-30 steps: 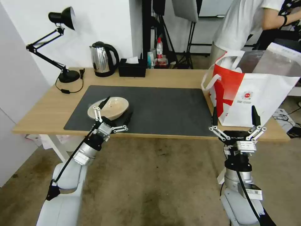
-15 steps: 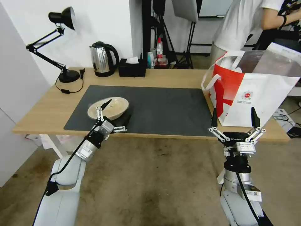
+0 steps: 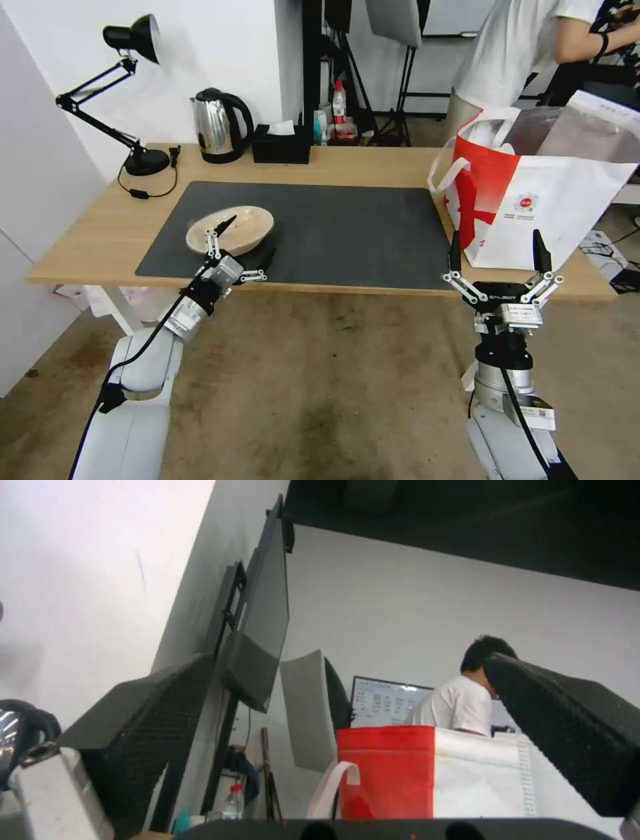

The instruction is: Pick up the trash from the table and place it into the takeout bag.

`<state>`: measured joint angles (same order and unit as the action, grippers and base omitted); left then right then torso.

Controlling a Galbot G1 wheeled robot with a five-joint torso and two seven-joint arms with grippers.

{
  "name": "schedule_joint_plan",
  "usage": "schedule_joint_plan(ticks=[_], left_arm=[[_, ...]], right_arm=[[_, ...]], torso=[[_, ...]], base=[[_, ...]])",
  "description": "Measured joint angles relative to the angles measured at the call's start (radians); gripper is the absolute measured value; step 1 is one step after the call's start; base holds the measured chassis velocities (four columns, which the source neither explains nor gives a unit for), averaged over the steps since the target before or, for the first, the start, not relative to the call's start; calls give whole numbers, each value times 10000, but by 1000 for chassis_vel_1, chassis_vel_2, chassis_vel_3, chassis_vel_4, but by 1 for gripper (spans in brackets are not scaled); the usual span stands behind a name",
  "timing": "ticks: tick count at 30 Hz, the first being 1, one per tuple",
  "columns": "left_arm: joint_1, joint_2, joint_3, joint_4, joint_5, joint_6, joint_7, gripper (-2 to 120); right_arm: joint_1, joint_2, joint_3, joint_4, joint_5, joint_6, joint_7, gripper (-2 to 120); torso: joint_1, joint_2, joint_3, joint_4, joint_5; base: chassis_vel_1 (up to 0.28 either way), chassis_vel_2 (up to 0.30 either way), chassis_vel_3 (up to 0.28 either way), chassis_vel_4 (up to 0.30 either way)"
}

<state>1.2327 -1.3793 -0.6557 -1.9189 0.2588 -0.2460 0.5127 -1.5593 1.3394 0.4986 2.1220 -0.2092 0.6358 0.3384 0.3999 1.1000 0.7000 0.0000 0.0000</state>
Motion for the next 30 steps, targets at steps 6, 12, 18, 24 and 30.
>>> schedule_joint_plan(ticks=[6,12,18,24,30], left_arm=[[6,6,-9,-11,52,241,-35,100],[15,-15,-10,14,196,386,-124,100],[45,-12,-4,75,393,608,-278,100],[11,16,-5,190,451,702,-278,100],[-90,53,8,374,476,843,-291,100]], right_arm=[[-84,27,4,53,-5,8,-4,100],[-108,32,23,75,-7,16,-4,100],[-93,47,28,80,-7,19,-4,100],[-46,50,35,80,-7,19,-12,100],[-9,67,26,46,-7,12,-46,100]], torso=[[0,-1,0,0,-1],[0,-2,0,-1,0],[0,-1,0,0,0],[0,-1,0,0,0],[0,-1,0,0,0]], base=[[0,0,0,0],[0,0,0,0],[0,0,0,0],[0,0,0,0],[0,0,0,0]])
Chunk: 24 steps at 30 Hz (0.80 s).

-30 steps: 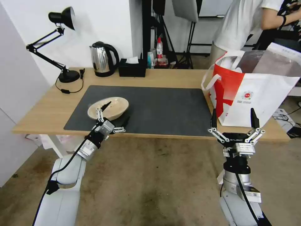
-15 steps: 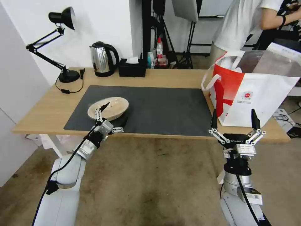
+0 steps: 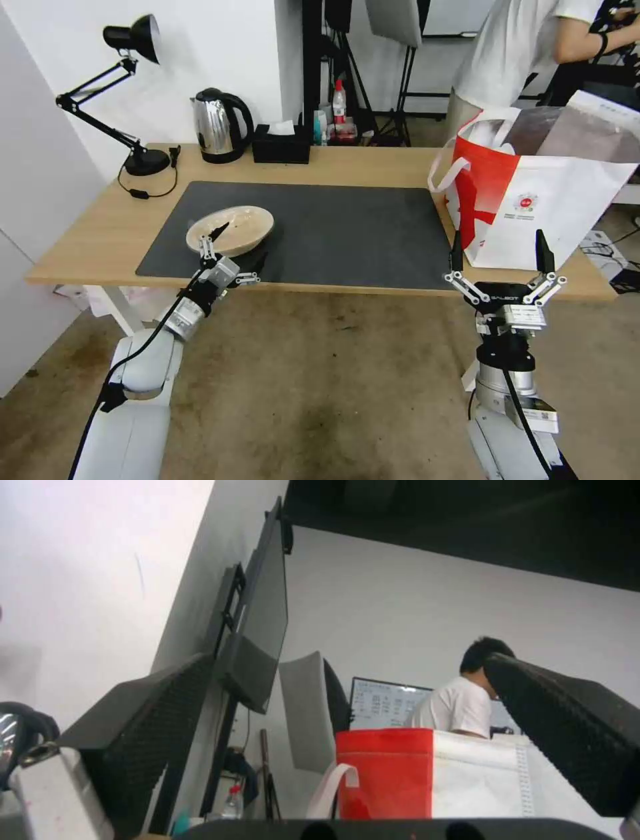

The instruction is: Pick up the trash from the table and place it into the takeout bag.

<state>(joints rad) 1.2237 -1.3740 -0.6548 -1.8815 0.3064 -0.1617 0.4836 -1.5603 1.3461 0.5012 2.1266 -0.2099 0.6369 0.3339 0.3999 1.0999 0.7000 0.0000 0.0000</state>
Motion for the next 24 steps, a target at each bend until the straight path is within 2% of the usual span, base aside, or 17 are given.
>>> schedule_joint_plan(ticks=[24], left_arm=[[-410,217,24,461,-21,192,-69,100]], right_arm=[[-28,40,-14,26,31,-24,-171,100]], torso=[[0,2,0,0,0]], base=[[0,0,0,0]])
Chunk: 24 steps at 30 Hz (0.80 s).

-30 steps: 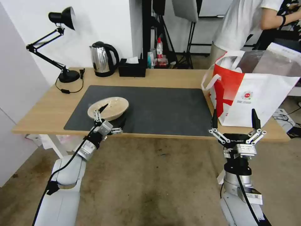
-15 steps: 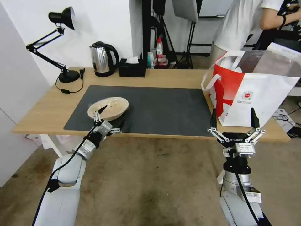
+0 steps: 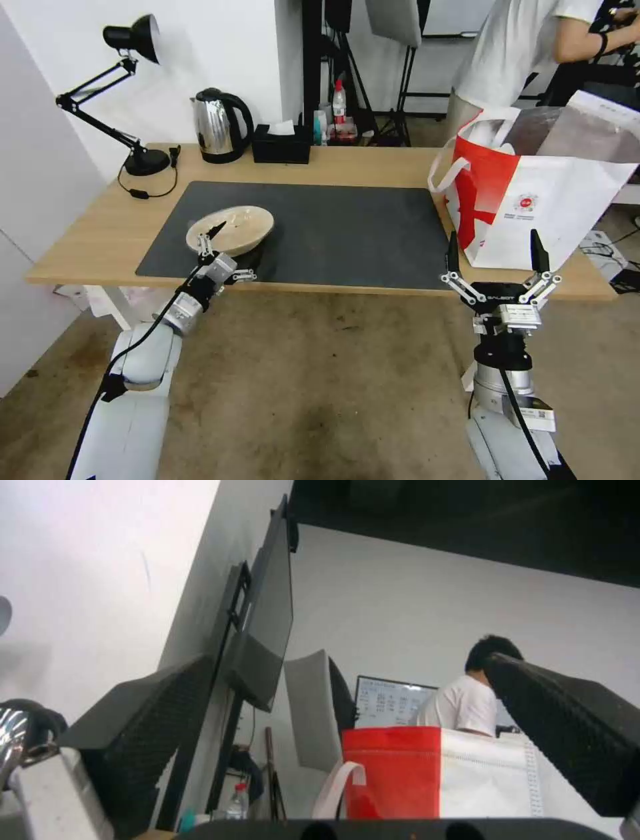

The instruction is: Pick up the trash from the table and place it into the takeout bag.

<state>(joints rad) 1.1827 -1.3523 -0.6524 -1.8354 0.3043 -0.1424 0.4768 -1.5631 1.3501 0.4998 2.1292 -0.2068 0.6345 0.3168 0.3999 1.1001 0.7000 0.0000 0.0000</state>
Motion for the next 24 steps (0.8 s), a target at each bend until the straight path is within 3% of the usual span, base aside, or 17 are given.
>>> schedule_joint_plan(ticks=[24], left_arm=[[-337,174,-11,617,24,52,-68,100]], right_arm=[[0,153,-46,-6,-65,-11,-29,100]], torso=[[2,0,0,0,1]], base=[[0,0,0,0]])
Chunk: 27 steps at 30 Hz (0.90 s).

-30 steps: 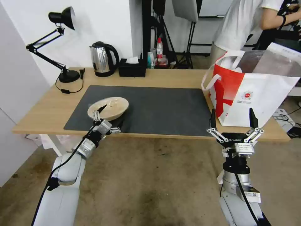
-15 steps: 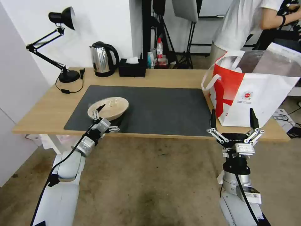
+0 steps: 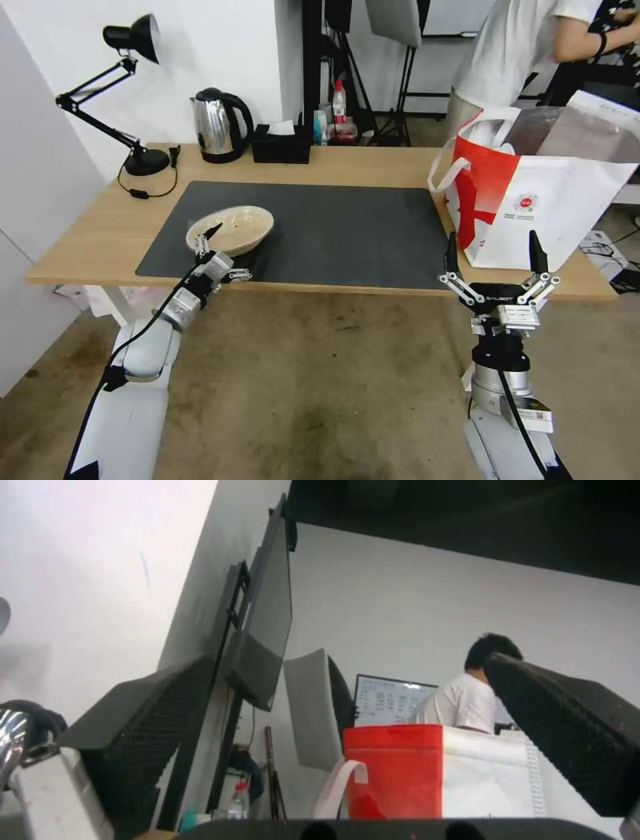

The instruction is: Pick up the trash from the table and place it into the takeout bag.

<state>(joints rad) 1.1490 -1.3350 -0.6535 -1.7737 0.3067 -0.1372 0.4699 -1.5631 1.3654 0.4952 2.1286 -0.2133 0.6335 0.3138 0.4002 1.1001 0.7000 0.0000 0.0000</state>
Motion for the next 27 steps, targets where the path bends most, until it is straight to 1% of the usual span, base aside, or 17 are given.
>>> schedule_joint_plan(ticks=[21,22,24,25,27], left_arm=[[-46,-12,-61,252,-61,12,-38,100],[-46,-12,-68,266,-67,22,-42,99],[-62,-9,-89,308,-70,29,-47,93],[-62,-9,-89,308,-70,29,-47,93],[-75,7,-107,411,-79,31,-60,82]], right_arm=[[-81,1,7,50,-28,0,-1,100],[-91,0,10,55,-27,1,-1,100],[-94,-2,11,79,-26,2,1,100],[-94,-2,11,79,-26,2,1,100],[-93,-6,12,112,-20,2,1,100]], torso=[[-2,-2,0,0,0],[-2,-2,0,0,0],[-2,-2,0,0,0],[-2,-2,0,0,0],[-2,-2,0,0,-1]], base=[[0,0,0,0],[0,0,0,0],[0,0,0,0],[0,0,0,0],[0,0,0,0]])
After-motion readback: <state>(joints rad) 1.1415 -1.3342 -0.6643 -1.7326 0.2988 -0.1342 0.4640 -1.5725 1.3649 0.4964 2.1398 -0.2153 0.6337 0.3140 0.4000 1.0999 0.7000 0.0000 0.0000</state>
